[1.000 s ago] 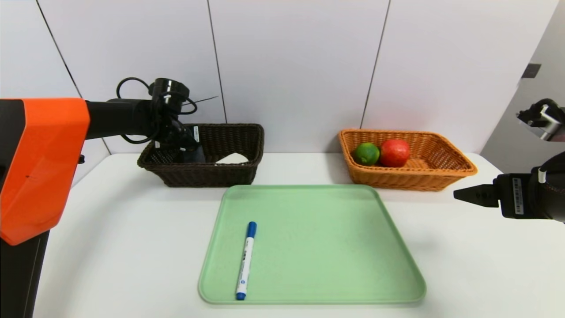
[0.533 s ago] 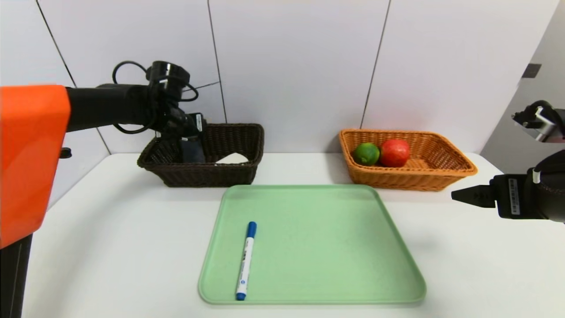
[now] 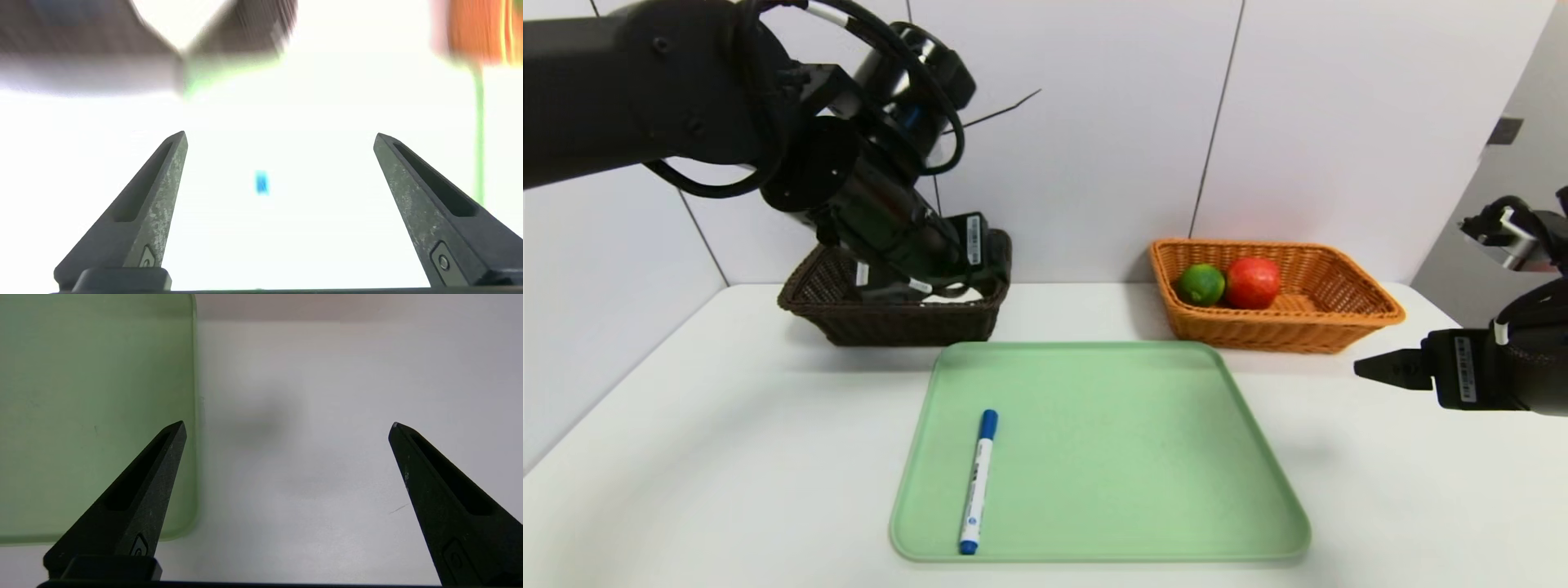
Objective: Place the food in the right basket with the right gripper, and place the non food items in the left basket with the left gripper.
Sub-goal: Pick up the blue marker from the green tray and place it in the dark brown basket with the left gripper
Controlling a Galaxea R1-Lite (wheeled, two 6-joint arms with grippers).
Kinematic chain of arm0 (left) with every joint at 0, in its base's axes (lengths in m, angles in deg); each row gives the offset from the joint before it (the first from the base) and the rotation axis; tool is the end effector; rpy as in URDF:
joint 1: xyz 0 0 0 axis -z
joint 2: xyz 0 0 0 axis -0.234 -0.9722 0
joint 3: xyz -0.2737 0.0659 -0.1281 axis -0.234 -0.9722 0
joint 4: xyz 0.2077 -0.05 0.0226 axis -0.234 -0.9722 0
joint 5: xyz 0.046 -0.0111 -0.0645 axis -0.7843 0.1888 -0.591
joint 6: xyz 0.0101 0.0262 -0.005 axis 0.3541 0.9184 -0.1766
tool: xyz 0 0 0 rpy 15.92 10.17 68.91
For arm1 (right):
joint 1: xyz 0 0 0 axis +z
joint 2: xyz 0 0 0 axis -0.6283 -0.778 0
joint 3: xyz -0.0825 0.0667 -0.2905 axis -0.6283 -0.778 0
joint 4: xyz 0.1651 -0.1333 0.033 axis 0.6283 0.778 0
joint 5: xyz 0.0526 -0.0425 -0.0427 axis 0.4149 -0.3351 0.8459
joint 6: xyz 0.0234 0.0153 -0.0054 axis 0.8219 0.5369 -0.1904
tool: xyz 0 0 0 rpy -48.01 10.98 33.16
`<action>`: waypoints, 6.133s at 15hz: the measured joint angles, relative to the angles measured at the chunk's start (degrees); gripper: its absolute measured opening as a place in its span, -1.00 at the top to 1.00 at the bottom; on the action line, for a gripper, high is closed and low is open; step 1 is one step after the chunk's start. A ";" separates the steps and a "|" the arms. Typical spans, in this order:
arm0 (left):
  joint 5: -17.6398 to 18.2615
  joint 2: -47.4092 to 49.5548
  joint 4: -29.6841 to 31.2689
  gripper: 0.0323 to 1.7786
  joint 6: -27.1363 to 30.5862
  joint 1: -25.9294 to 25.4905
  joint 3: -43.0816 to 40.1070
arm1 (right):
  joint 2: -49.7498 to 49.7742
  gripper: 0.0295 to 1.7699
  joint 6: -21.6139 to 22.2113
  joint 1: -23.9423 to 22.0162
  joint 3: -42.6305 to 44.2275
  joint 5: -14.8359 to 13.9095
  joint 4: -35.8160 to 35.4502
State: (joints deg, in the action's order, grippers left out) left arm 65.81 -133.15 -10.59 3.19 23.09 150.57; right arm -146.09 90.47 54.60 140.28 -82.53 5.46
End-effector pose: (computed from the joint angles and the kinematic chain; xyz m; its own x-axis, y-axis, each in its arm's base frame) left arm 0.3003 -0.2161 0.2997 0.6563 -0.2385 -0.7159 0.0659 0.9632 -0.2604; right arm 0.2121 0.0527 0.2375 0.7421 -0.0332 -0.6694 0.0392 0.9992 -0.0062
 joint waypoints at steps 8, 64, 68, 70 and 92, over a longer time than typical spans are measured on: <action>5.74 -3.12 -11.52 -0.88 -9.80 10.45 -5.13 | -0.13 -0.93 1.68 -0.05 -0.50 -0.06 -0.10; 7.74 -12.68 -12.09 0.87 -4.84 7.56 -1.55 | -3.64 -0.93 2.47 -0.02 -0.67 -0.27 -2.80; 13.56 -7.00 -7.80 0.87 -1.21 9.33 0.55 | -3.64 -0.93 2.45 0.05 -0.66 -0.20 -2.80; 14.37 -3.58 -0.13 0.87 -0.85 9.35 0.57 | -3.67 -0.93 2.45 0.05 -0.61 -0.20 -2.78; -6.69 -17.12 36.23 0.87 -3.00 -19.81 0.22 | -4.41 -0.93 1.88 -0.05 1.82 -0.35 -2.80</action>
State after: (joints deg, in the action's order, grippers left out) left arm 59.12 -150.26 25.64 0.20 3.28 150.79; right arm -150.51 92.34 54.55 142.09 -82.88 2.66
